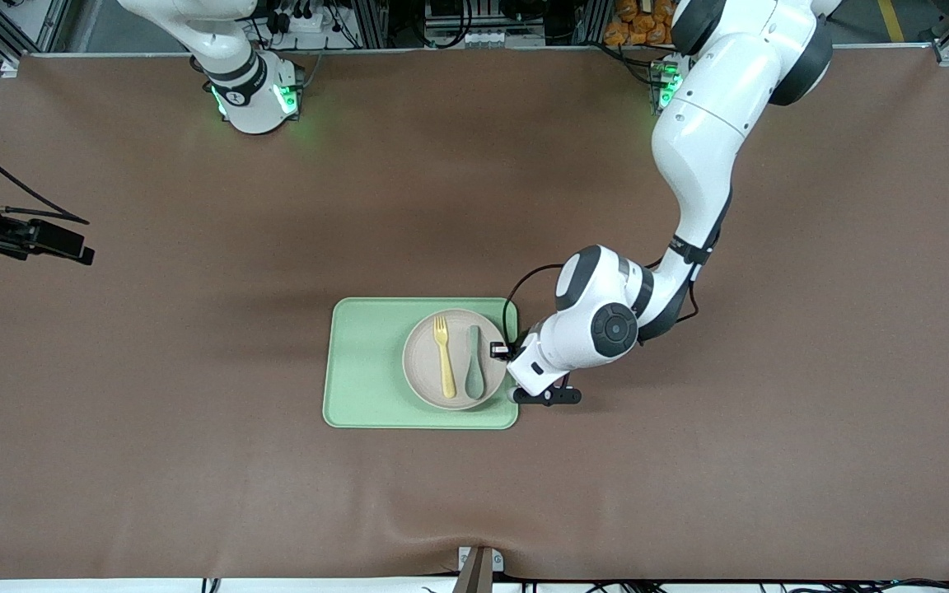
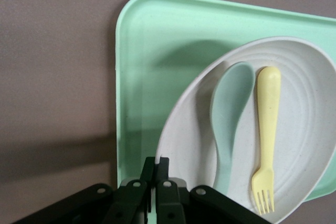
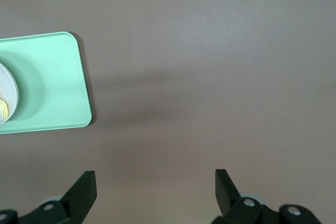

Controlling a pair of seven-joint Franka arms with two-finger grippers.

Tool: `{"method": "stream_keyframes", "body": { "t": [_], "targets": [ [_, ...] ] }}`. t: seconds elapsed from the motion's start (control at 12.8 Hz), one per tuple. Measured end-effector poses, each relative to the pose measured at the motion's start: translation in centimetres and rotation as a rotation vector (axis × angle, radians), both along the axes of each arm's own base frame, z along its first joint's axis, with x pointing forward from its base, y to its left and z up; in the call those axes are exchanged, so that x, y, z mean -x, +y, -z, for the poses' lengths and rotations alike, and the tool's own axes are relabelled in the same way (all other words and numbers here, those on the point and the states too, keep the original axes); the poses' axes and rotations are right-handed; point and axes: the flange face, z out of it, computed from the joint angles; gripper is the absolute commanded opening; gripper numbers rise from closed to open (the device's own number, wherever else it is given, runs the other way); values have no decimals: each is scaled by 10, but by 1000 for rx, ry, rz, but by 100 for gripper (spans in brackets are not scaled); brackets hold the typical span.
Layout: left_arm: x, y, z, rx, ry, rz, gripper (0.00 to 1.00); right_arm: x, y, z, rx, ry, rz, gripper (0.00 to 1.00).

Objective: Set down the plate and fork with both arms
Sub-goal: 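Lower the plate onto the tray and open the left gripper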

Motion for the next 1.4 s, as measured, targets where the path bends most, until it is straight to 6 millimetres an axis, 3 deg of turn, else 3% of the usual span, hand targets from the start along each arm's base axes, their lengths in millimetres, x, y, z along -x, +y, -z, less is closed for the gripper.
{"method": "stream_keyframes", "body": {
  "t": [0.7, 0.78, 0.86, 0.94, 1.01, 1.25, 1.4],
  "targets": [
    [4, -8, 17, -2, -3, -37, 0, 1, 1, 4, -2, 24, -3, 100],
    [6, -10, 19, -2, -4, -41, 4, 1, 1, 4, -2, 24, -3, 100],
    [6, -11, 22, -3, -4, -41, 34, 1, 2, 4, -2, 23, -4, 100],
    [6, -11, 22, -4, -5, -42, 77, 1, 3, 3, -2, 21, -6, 100],
    [6, -11, 21, -3, -7, -43, 100, 0, 4, 3, -2, 14, -8, 100],
    [1, -12, 10, 8, -26, -46, 100, -7, 21, 10, -6, 7, -35, 100],
    [-7, -12, -19, 22, -66, -47, 100, -15, 40, 23, -7, 5, -65, 100]
  ]
}}
